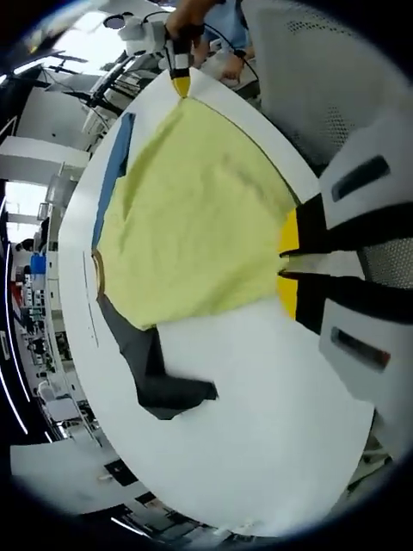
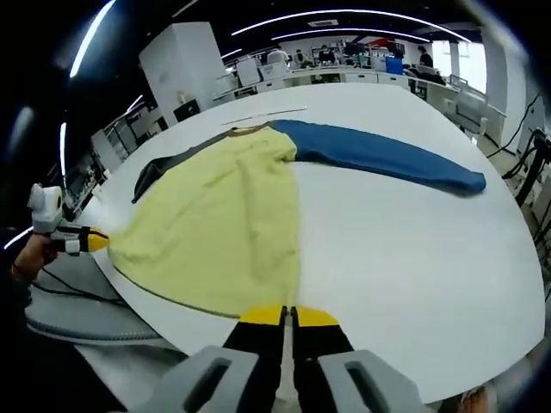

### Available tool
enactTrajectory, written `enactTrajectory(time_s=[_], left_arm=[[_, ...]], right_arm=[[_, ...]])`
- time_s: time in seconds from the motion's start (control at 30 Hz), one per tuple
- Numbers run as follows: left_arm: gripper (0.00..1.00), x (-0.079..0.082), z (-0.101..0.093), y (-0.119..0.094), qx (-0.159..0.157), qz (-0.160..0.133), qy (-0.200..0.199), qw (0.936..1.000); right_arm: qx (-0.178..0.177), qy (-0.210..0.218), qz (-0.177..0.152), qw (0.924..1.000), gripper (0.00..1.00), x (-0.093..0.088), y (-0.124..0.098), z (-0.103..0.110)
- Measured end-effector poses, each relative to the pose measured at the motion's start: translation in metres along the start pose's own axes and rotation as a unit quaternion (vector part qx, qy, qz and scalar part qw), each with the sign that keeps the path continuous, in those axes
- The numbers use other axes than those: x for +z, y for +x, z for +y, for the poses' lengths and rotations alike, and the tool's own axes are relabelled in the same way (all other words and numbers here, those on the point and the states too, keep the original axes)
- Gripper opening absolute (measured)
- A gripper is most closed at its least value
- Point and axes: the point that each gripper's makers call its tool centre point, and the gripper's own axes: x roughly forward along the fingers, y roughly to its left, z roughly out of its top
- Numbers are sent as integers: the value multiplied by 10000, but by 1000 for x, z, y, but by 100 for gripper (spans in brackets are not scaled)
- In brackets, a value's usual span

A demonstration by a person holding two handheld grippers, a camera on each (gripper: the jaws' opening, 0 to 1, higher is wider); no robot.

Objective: Fold the garment on the visible template until the final outline fits inside the template.

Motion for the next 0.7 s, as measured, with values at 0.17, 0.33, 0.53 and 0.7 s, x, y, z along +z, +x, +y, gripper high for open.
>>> enactTrajectory(time_s=[0.17,0.33,0.53,0.7], left_arm=[[27,7,13,0,164,-161,140,9996],[29,-1,23,10,87,32,-63,9999],[20,-14,17,24,-533,200,-756,9955],[16,-17,17,28,-554,259,-755,9953]], right_arm=[[-17,-13,-56,10000,10,7,-2,-2],[60,-38,-3,10000,15,11,0,-2],[150,32,184,9997,14,7,8,-1],[114,43,345,9993,10,3,11,-2]])
